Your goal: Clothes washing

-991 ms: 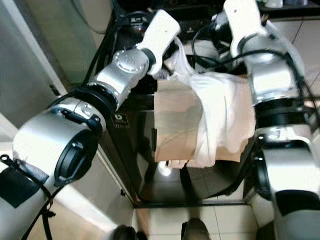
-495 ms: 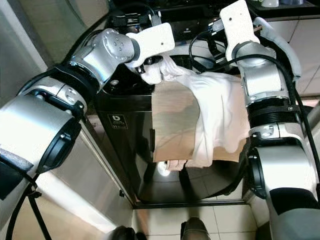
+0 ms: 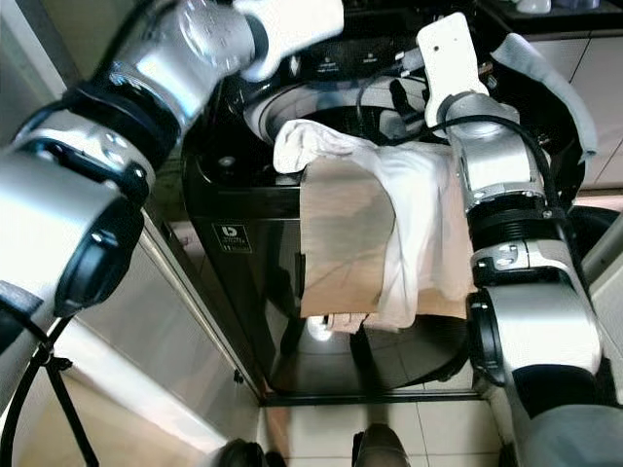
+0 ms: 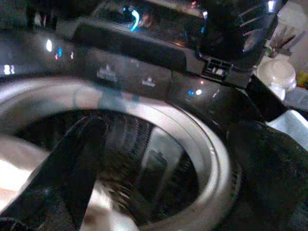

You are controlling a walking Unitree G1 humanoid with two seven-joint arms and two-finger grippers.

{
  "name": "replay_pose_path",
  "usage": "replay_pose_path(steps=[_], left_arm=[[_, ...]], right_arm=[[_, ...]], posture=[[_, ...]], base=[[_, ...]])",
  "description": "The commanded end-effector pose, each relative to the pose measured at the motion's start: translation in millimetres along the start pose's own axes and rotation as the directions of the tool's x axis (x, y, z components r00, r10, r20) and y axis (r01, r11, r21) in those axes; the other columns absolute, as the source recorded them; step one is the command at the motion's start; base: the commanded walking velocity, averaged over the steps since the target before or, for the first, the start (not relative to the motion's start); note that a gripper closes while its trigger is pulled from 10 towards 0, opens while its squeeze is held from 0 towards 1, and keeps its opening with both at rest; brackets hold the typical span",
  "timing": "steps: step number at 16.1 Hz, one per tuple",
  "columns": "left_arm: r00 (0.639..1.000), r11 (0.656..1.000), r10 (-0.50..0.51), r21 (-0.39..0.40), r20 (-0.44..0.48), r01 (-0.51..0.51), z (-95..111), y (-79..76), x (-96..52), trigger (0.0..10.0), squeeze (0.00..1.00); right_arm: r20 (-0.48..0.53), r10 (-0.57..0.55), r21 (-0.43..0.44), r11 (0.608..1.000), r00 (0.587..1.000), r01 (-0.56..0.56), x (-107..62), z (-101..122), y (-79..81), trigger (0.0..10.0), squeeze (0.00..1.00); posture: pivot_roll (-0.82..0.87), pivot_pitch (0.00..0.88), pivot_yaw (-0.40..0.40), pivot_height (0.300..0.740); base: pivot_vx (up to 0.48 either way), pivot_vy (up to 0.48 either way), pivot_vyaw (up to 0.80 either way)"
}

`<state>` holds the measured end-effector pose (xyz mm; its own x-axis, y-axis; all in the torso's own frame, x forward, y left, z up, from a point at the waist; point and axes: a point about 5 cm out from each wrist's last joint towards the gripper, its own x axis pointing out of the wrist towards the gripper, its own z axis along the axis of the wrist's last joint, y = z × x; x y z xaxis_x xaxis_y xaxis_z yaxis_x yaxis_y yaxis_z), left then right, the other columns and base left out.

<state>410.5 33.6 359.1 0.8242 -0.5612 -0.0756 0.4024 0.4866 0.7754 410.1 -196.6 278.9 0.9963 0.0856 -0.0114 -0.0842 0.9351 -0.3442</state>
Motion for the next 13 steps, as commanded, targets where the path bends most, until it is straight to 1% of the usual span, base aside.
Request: replay_pose_path(steps=[1, 2, 3, 4, 5, 6, 7, 8, 9, 10, 11, 12, 13], left_arm=[[0.997, 0.997, 0.062, -0.041, 0.05, -0.06, 15, 16.6, -4.9, 10.0, 0.0], [0.988, 0.98, 0.112, -0.175, 0.104, -0.093, 17, 19.6, -5.7, 10.0, 0.0], [0.983, 0.968, 0.127, -0.233, 0.13, -0.095, 17, 20.3, -6.2, 10.0, 0.0], [0.983, 0.968, 0.127, -0.233, 0.13, -0.095, 17, 20.3, -6.2, 10.0, 0.0], [0.963, 0.943, 0.149, -0.325, 0.224, -0.07, 14, 15.4, -6.5, 10.0, 0.0], [0.938, 0.922, 0.151, -0.388, 0.311, -0.02, 10, 5.7, -6.7, 10.0, 0.0], [0.919, 0.915, 0.148, -0.404, 0.366, 0.014, 5, -6.3, -6.7, 10.0, 0.0], [0.905, 0.89, 0.189, -0.456, 0.381, 0.006, -7, -22.3, -7.9, 10.0, 0.0], [0.886, 0.854, 0.239, -0.52, 0.397, 0.002, -16, -38.0, -12.3, 10.0, 0.0], [0.874, 0.845, 0.261, -0.535, 0.409, -0.002, -18, -43.5, -15.4, 10.0, 0.0], [0.852, 0.815, 0.303, -0.579, 0.427, 0.001, -20, -52.6, -21.8, 10.0, 0.0], [0.84, 0.812, 0.313, -0.584, 0.444, 0.005, -18, -59.5, -25.1, 10.0, 0.0], [0.835, 0.812, 0.305, -0.583, 0.459, 0.024, -15, -65.8, -26.3, 10.0, 0.0]], right_arm=[[0.059, -0.022, 0.061, 0.998, 0.998, 0.018, 1.7, 15, -2.2, 10.0, 0.0], [0.101, -0.124, 0.126, 0.986, 0.987, 0.111, 0.5, 15, -7.6, 10.0, 0.0], [0.126, -0.185, 0.151, 0.975, 0.975, 0.165, -1.2, 14, -9.9, 10.0, 0.0], [0.126, -0.185, 0.151, 0.975, 0.975, 0.165, -1.2, 14, -9.9, 10.0, 0.0], [0.183, -0.288, 0.198, 0.947, 0.94, 0.252, -8.1, 7, -5.3, 10.0, 0.0], [0.228, -0.342, 0.22, 0.93, 0.911, 0.294, -15.5, 2, 2.0, 10.0, 0.0], [0.259, -0.362, 0.222, 0.925, 0.896, 0.309, -19.4, 1, 6.9, 10.0, 0.0], [0.282, -0.362, 0.213, 0.926, 0.888, 0.31, -22.2, 0, 12.7, 10.0, 0.0], [0.295, -0.364, 0.209, 0.927, 0.883, 0.312, -23.4, -2, 14.8, 10.0, 0.0], [0.298, -0.37, 0.21, 0.925, 0.88, 0.318, -24.1, -4, 14.3, 10.0, 0.0], [0.311, -0.39, 0.226, 0.916, 0.867, 0.331, -27.3, -6, 13.6, 10.0, 0.0], [0.328, -0.412, 0.224, 0.908, 0.85, 0.353, -29.9, -7, 12.3, 10.0, 0.0], [0.331, -0.413, 0.227, 0.907, 0.848, 0.354, -30.0, -7, 12.8, 10.0, 0.0]], posture=[[-0.22, 0.0, 0.129, 0.714], [-0.22, 0.0, 0.121, 0.714], [-0.22, 0.0, 0.117, 0.714], [-0.22, 0.0, 0.117, 0.714], [-0.21, 0.0, 0.126, 0.714], [-0.22, 0.0, 0.13, 0.714], [-0.22, 0.0, 0.134, 0.714], [-0.22, 0.0, 0.135, 0.714], [-0.22, 0.0, 0.125, 0.714], [-0.22, 0.0, 0.125, 0.714], [-0.22, 0.0, 0.118, 0.714], [-0.22, 0.0, 0.115, 0.714], [-0.22, 0.0, 0.111, 0.714]], base=[[0.0, 0.0, 0.0], [0.0, 0.0, 0.0], [0.0, 0.0, 0.0], [0.0, 0.0, 0.0], [0.0, 0.0, 0.0], [0.0, 0.0, 0.0], [0.0, 0.0, 0.0], [0.0, 0.0, 0.0], [0.0, 0.0, 0.0], [0.0, 0.0, 0.0], [0.0, -0.469, 0.0], [0.0, -0.465, 0.0], [0.0, -0.465, 0.0]])
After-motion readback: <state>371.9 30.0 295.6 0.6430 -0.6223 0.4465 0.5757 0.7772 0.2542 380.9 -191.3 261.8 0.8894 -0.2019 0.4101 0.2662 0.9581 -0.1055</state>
